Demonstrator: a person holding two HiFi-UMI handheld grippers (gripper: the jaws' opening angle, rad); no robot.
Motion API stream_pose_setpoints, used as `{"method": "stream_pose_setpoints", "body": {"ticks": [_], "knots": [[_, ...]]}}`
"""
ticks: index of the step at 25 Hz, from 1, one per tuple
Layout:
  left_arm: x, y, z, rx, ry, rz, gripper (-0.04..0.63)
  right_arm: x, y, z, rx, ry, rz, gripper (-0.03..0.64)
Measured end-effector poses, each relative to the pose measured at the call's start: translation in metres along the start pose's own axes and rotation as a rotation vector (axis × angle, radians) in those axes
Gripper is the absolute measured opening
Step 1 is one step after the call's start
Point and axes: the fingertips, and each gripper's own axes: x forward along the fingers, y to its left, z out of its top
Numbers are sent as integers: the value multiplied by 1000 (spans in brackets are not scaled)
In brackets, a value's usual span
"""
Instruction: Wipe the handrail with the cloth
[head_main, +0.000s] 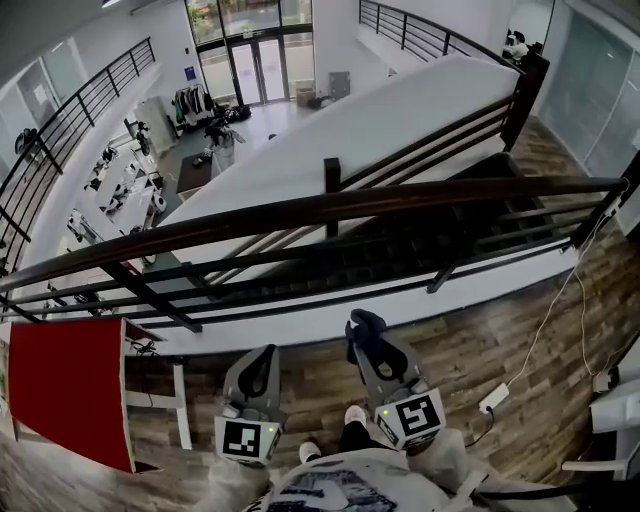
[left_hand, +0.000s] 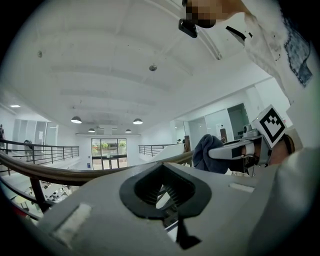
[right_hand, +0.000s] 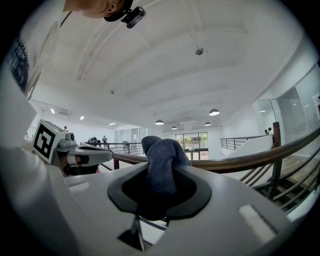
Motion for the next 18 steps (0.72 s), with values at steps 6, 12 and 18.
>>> {"method": "stream_pose_setpoints", "body": {"ticks": [6,12,18], "knots": [[-56,3,-19,-38,11,-38,-2,-22,53,-9,-10,26,-39,89],[-75,6,-26,-50,21,-71,-2,-43,70,-13,-3,52,-72,89],[-57,-3,-15,-22,14,-53,-2,-41,54,-10,-28,36,-44,89]]}}
